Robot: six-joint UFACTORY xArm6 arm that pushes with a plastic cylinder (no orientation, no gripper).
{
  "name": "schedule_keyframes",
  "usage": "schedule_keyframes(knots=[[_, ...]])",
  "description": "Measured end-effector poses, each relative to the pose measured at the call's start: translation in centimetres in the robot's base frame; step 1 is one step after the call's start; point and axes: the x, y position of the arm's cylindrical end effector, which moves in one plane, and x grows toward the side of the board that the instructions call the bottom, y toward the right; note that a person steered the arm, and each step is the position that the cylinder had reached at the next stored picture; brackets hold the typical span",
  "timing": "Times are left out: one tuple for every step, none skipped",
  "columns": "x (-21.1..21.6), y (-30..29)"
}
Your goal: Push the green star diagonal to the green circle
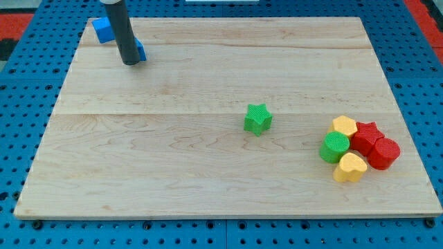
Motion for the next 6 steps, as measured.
schedule_keyframes(knots=[[2.0, 11.4], [5.8, 23.3], [12.0, 27.9], [16.7, 27.4], [11.2, 21.2], [7.5, 17.6]])
